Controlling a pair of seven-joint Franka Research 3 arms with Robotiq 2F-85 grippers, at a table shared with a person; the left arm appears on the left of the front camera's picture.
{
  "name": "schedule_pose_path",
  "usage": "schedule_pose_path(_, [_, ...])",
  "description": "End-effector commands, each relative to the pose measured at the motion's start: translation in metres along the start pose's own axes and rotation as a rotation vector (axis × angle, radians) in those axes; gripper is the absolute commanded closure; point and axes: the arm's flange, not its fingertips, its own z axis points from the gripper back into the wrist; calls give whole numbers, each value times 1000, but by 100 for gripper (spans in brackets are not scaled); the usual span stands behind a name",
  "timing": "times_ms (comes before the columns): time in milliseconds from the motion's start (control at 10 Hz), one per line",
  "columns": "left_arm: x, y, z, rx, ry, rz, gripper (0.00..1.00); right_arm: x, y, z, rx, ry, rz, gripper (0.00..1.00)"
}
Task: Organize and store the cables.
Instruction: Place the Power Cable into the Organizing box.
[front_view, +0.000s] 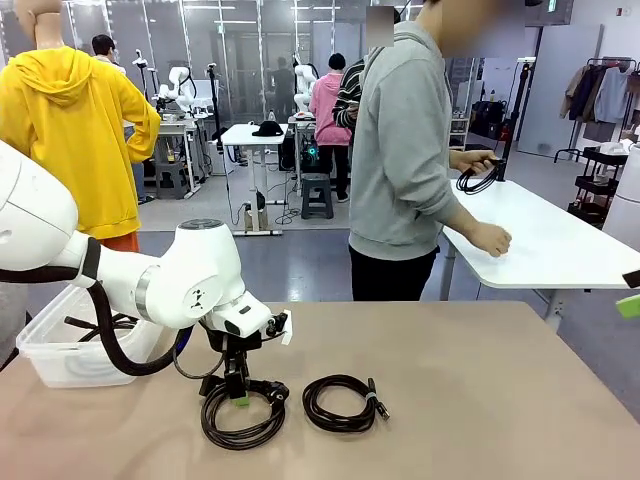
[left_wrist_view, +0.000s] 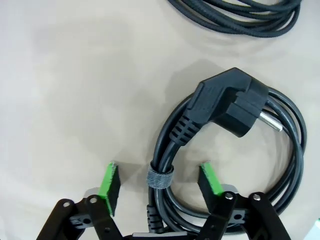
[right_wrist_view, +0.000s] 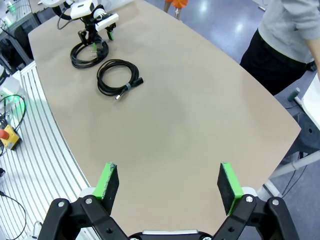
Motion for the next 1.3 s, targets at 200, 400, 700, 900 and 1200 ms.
schedule_pose_path(200, [7,6,-3,10,5,15,85,1,2,2,-1,21,-14,0])
schedule_pose_path(400, [5,6,-2,12,8,27,100,1,2,2,-1,21,-14,0])
schedule_pose_path(700, [8,4,25,41,44,34,100,1,2,2,-1,21,-14,0])
schedule_pose_path(900, [3,-5,102,65,29,33,100,1,2,2,-1,21,-14,0])
schedule_pose_path(1200, [-1,-23,171,102,20,40,100,1,2,2,-1,21,-14,0])
